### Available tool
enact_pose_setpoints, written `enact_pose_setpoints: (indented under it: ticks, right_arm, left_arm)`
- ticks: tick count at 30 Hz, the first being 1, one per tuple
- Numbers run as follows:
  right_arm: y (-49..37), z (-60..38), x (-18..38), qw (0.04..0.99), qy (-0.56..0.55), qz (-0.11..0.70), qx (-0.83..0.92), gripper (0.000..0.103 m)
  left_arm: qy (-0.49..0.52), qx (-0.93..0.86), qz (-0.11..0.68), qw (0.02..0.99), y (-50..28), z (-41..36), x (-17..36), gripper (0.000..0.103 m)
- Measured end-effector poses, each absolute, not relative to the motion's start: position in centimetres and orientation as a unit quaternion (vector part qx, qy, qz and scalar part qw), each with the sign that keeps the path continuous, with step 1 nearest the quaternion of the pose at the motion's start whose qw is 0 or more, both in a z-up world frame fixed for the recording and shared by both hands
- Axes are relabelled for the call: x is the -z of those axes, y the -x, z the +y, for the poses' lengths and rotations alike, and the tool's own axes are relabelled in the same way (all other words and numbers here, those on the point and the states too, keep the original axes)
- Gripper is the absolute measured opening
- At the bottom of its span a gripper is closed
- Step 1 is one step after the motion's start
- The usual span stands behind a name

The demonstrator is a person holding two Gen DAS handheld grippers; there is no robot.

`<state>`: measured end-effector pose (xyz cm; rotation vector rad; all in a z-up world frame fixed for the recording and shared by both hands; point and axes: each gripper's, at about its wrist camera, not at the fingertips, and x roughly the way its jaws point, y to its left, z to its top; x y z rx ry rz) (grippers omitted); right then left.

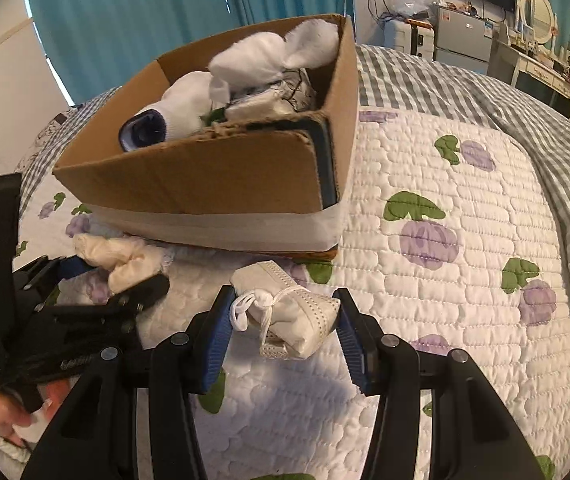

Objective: Organize soft objects
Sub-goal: 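Grasp the cream lace cloth with the left tool while the right grasps the white mesh sock, then place the lace cloth and mesh sock into the box and release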

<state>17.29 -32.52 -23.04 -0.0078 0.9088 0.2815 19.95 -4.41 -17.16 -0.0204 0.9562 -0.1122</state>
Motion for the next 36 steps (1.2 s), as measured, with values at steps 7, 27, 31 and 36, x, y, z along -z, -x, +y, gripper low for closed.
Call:
enact_pose_setpoints:
  ticks: [7, 27, 31, 36]
  right_arm:
    - [-16.6, -32.4, 22.5, 0.893, 0.002, 0.429, -0.134, 0.05]
    - [-8.0, -31.6, 8.4, 0.939, 0.035, 0.314, -0.139, 0.049]
    - [-8.6, -31.1, 5.9, 0.944, 0.041, 0.293, -0.144, 0.05]
    - [-11.6, -30.1, 4.1, 0.946, 0.032, 0.282, -0.156, 0.05]
  left_arm:
    - [-0.011, 0.069, 0.456, 0.887, -18.1, -4.1, 16.5, 0.039]
    - [-0.033, 0.104, 0.303, 0.947, -10.2, -5.4, 0.4, 0.039]
    - [-0.031, 0.108, 0.286, 0.952, -11.5, -4.9, -1.5, 0.039]
    - [-0.038, 0.099, 0.285, 0.953, -14.7, -4.7, -1.7, 0.039]
